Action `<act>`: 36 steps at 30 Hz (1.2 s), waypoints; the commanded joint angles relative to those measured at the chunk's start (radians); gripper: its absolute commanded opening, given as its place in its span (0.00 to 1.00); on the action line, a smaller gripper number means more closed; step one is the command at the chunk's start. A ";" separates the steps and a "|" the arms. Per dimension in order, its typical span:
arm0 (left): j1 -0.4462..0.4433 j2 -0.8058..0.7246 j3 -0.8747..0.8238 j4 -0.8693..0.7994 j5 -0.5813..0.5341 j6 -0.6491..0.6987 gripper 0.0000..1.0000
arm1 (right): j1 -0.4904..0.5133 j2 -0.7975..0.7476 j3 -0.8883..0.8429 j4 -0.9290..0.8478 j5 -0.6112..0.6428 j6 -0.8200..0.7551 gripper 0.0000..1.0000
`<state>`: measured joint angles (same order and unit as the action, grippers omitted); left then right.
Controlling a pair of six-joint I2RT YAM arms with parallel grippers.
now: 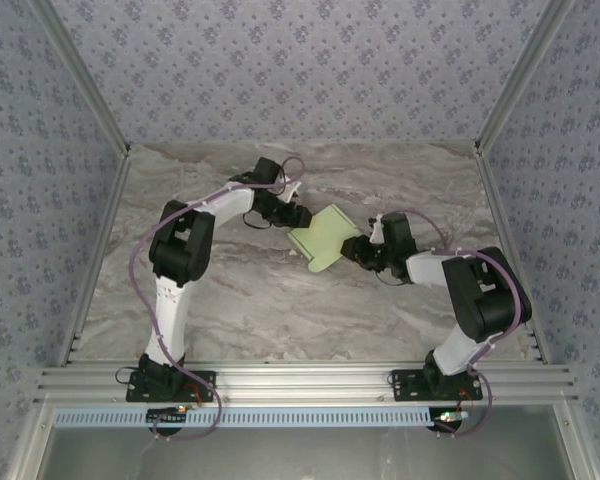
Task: Fold the paper box
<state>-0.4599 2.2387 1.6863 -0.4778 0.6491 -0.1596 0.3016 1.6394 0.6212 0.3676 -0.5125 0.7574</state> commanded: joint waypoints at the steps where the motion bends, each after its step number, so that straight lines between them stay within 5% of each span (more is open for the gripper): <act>1: 0.003 -0.001 -0.022 0.024 0.044 -0.018 0.51 | 0.004 0.006 -0.024 0.123 0.009 0.069 0.30; 16: -0.012 -0.014 -0.086 0.073 0.112 -0.038 0.46 | 0.005 -0.096 -0.060 0.241 0.036 0.155 0.09; 27: -0.036 -0.014 -0.098 0.110 0.157 -0.057 0.47 | 0.017 -0.262 -0.054 0.096 0.113 0.136 0.05; 36: -0.043 -0.001 -0.085 0.072 0.092 -0.044 0.46 | 0.009 -0.224 -0.101 0.053 0.152 0.122 0.04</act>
<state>-0.4805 2.2280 1.6127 -0.3401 0.7750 -0.2180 0.3119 1.3907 0.5362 0.4156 -0.3920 0.9089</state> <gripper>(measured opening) 0.464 0.061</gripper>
